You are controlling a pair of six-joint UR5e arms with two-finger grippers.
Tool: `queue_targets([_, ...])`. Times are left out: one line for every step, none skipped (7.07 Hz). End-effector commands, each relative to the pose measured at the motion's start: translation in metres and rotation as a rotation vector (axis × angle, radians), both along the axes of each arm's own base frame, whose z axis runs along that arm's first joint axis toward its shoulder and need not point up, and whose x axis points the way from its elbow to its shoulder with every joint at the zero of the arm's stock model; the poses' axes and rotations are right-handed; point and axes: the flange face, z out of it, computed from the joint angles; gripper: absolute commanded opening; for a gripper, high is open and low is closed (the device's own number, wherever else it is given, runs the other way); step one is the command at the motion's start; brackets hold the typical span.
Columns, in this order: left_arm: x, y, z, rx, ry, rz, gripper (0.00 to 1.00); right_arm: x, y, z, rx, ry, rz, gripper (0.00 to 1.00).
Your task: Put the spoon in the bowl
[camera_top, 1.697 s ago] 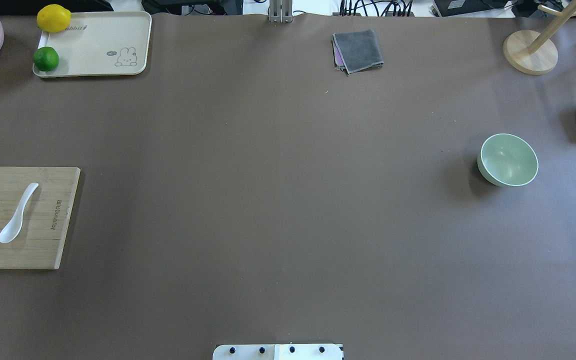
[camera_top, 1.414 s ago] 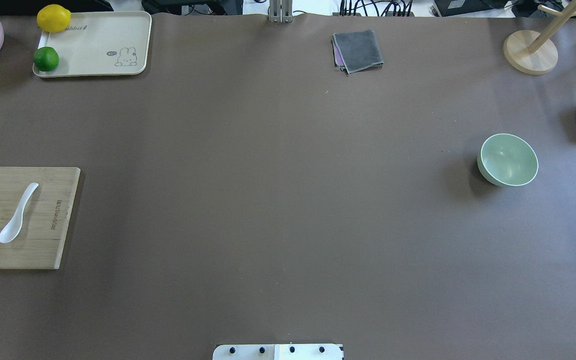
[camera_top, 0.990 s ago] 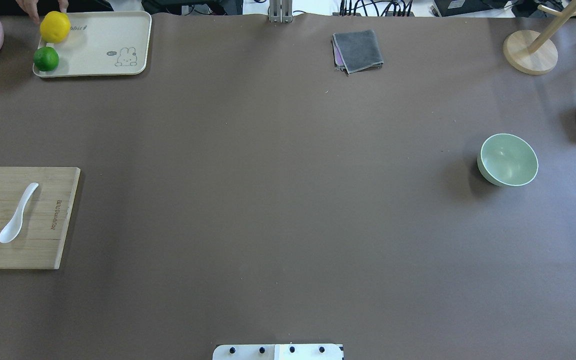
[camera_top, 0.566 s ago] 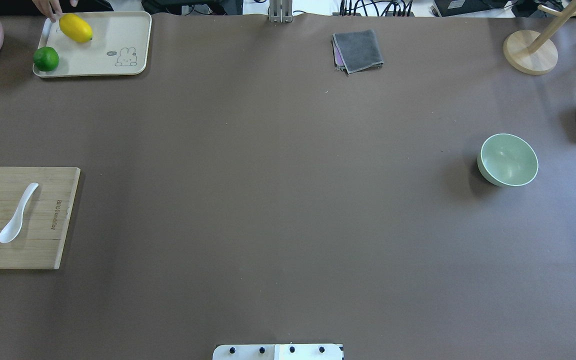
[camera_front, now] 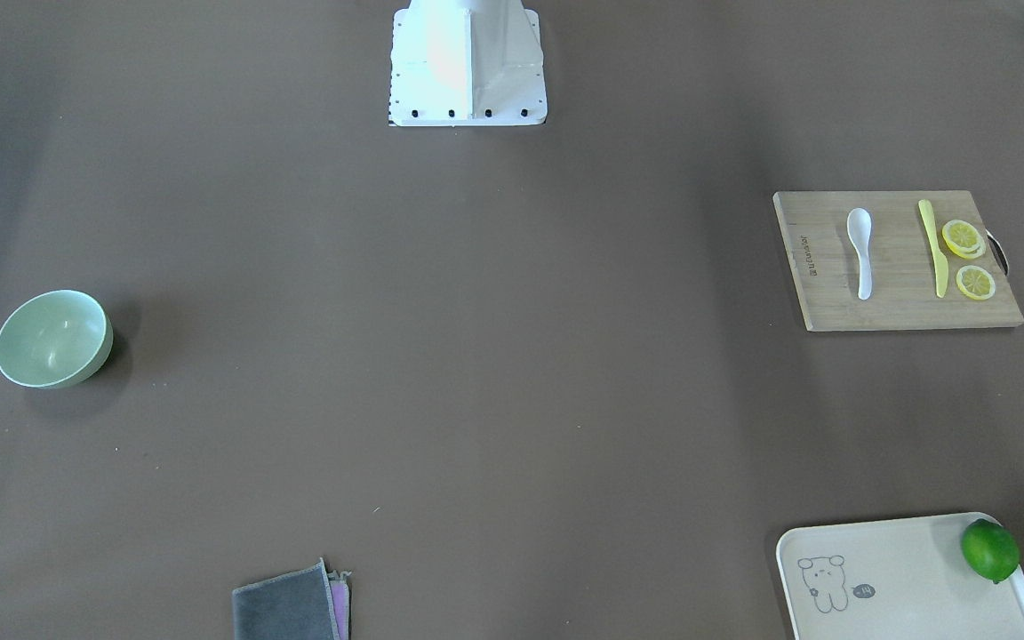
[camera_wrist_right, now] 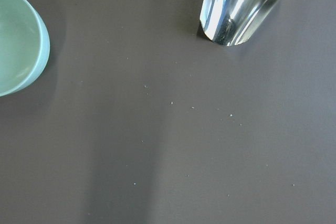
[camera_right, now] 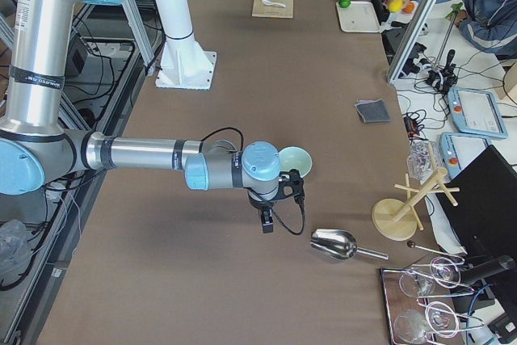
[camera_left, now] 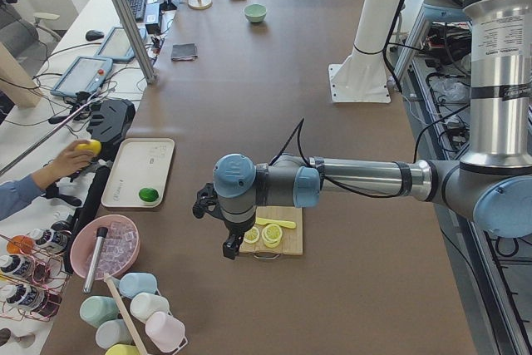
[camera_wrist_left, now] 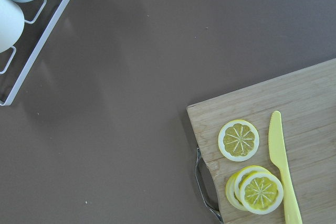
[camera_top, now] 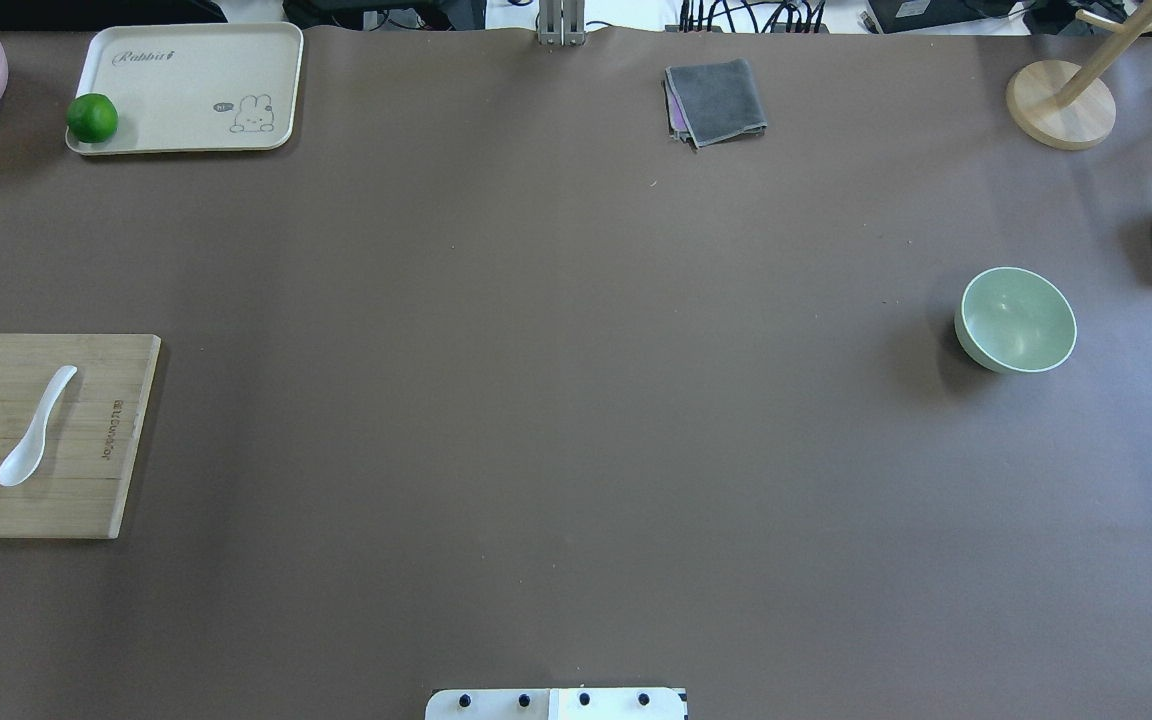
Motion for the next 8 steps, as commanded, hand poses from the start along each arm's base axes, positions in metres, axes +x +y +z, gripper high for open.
queue_targets([0.001,-0.003,-0.004,0.011,0.002,0.003,0.98,0.001,0.002,0.001,0.018,0.006,0.000,1.00])
queue_targets([0.001,-0.004,-0.007,0.018,0.001,0.003,0.98,0.001,0.002,0.003,0.017,0.006,0.000,1.00])
queue_targets([0.001,-0.006,-0.007,0.018,0.001,0.004,0.98,0.001,0.004,0.006,0.013,0.006,0.005,1.00])
queue_targets([0.002,-0.009,-0.013,0.031,0.016,0.006,0.98,0.001,0.004,0.006,0.010,-0.001,0.007,1.00])
queue_targets([0.006,-0.008,-0.017,0.026,0.080,0.005,0.98,0.000,0.003,0.004,0.030,-0.006,0.006,1.00])
queue_targets([0.007,-0.009,-0.019,0.035,0.091,0.008,0.99,-0.001,0.003,0.003,0.039,-0.008,0.006,1.00])
queue_targets([0.007,-0.011,-0.024,0.050,0.091,0.010,0.99,0.000,0.004,0.004,0.036,-0.009,0.009,1.00])
queue_targets([0.007,-0.014,-0.031,0.083,0.090,-0.006,0.99,-0.002,0.004,0.001,0.045,-0.029,0.001,1.00])
